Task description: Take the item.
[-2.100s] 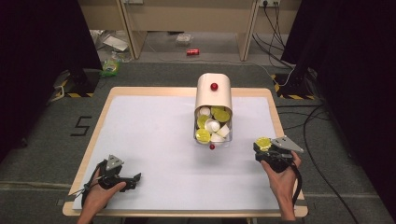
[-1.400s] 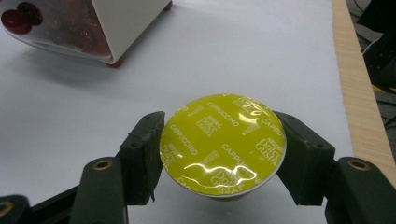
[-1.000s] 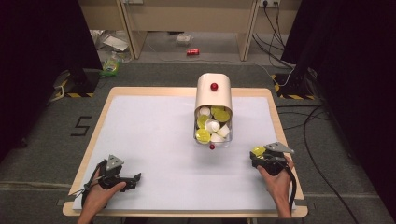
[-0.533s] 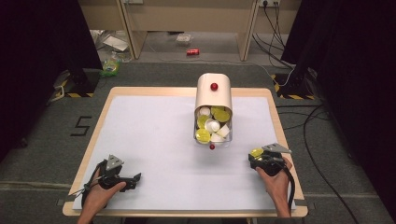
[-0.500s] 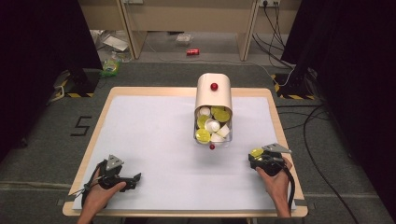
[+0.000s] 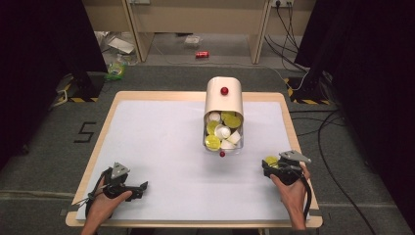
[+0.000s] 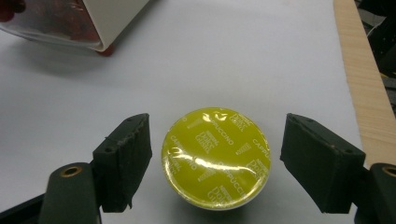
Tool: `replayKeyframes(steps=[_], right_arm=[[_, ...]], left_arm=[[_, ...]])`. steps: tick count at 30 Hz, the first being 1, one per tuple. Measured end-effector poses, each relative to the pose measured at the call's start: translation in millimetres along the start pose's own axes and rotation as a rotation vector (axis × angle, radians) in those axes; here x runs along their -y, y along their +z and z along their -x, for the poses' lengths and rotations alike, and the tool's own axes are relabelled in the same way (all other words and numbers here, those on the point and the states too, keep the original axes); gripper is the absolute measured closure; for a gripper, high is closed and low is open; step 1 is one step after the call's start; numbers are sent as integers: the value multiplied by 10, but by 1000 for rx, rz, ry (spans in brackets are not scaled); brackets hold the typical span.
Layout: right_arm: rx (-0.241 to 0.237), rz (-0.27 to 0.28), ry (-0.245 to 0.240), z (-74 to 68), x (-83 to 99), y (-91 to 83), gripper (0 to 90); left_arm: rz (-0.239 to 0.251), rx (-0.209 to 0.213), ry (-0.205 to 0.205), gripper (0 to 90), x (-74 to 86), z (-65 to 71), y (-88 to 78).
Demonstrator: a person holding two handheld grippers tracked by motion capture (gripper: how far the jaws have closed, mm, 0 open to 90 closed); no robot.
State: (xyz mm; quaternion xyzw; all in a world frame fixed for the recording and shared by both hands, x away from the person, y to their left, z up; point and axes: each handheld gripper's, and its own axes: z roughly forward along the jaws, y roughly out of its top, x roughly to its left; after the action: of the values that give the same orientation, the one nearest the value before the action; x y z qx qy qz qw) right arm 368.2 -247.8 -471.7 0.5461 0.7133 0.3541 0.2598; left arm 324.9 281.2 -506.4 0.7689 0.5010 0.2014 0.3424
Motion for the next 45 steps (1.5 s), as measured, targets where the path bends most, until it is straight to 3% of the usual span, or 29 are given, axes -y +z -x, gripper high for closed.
replayKeyframes(steps=[8,21,45], right_arm=[[19,45,-6,-16,54,-217,244],[15,38,-2,-48,213,-383,203],[-16,-61,-18,-99,530,-567,176]], left_arm=[[0,0,1,3,0,0,-1],[0,-1,1,3,0,0,-1],[0,-1,1,3,0,1,-1]])
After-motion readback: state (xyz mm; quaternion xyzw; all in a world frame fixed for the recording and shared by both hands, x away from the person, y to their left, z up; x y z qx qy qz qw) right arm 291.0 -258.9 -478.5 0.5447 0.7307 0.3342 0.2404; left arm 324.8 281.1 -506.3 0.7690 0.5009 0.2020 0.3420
